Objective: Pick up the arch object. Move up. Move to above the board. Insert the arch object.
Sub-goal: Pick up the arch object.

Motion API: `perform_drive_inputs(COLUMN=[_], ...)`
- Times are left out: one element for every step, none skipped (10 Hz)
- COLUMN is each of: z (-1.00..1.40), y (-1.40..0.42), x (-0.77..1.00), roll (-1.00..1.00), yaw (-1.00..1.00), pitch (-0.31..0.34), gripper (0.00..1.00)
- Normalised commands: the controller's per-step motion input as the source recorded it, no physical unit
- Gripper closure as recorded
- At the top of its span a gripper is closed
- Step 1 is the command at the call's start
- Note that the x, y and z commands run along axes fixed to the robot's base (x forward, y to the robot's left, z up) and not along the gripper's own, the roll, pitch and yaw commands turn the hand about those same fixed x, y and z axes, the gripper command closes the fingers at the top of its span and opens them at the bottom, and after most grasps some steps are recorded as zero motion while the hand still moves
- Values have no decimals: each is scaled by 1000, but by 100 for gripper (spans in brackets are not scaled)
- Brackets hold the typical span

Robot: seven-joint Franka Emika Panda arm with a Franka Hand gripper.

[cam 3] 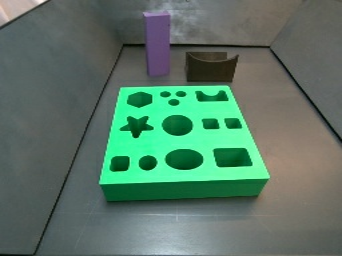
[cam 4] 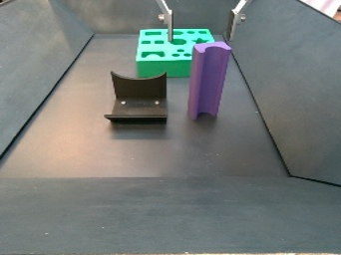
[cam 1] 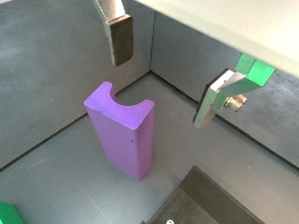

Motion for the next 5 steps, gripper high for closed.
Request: perform_drive_inputs(z=[0, 254, 300, 0, -20], y=[-563, -469, -414, -286, 0], x=[-454, -677, -466, -226, 197], roll=[29, 81, 191, 207, 47], yaw=[0, 143, 434, 611, 717], pitch=[0, -20, -47, -131, -213], gripper=[0, 0, 0, 0, 0])
